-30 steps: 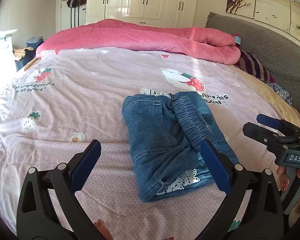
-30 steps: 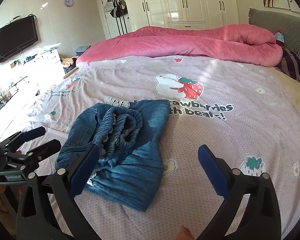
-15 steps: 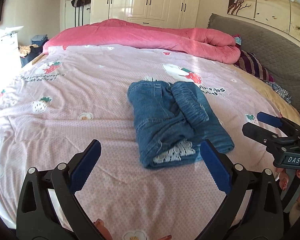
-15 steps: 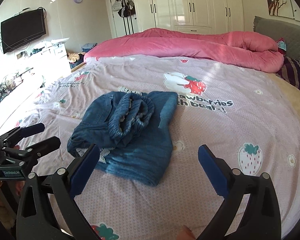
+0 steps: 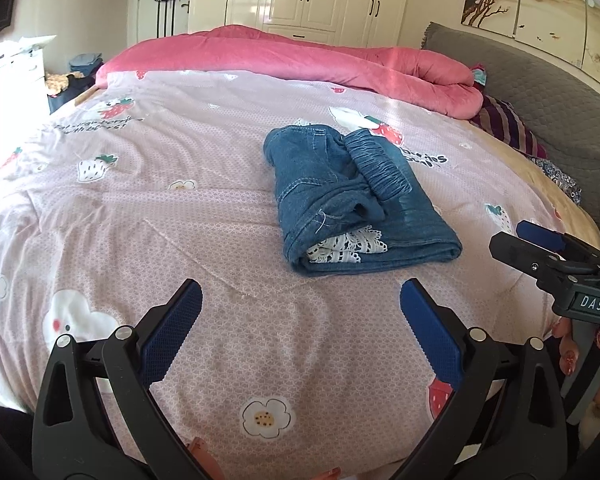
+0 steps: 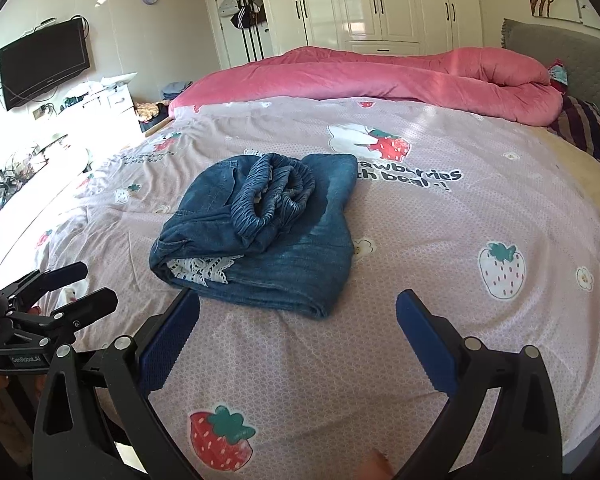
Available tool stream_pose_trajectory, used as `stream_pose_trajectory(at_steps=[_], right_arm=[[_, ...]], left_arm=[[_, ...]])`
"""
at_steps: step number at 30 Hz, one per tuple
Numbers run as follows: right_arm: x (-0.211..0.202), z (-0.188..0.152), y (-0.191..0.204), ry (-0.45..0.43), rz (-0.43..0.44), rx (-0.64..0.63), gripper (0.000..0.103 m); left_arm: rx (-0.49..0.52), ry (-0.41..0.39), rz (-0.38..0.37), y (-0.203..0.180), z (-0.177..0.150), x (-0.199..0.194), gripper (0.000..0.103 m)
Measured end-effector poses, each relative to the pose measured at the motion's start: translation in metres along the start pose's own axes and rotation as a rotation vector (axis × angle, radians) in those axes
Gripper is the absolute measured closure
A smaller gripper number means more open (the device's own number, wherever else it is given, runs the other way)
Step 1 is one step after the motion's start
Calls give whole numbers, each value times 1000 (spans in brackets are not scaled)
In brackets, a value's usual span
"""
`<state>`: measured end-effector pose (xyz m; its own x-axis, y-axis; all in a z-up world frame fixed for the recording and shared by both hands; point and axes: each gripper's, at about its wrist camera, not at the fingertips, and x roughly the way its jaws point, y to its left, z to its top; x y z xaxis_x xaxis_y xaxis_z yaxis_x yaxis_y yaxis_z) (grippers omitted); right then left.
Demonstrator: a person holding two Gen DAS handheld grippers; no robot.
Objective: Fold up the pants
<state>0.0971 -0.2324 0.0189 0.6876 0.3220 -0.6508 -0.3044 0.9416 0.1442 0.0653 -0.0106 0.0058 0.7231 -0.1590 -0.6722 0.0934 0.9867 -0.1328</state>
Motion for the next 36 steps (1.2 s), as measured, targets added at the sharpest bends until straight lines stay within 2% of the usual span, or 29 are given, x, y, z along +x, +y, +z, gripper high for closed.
stream_pose_trajectory(at_steps=[12,28,36], right_arm=[[-12,-10,2,-12,-18,0,5],[-25,-37,12,19,-29,-11,5],[-30,-54,11,28,-72,-8,5]], left_arm=[[19,-7,13,-5,-7,-7,10],[30,-5,16,-14,-28,-22,10],[21,-4,18,-17,-39,-28,10]])
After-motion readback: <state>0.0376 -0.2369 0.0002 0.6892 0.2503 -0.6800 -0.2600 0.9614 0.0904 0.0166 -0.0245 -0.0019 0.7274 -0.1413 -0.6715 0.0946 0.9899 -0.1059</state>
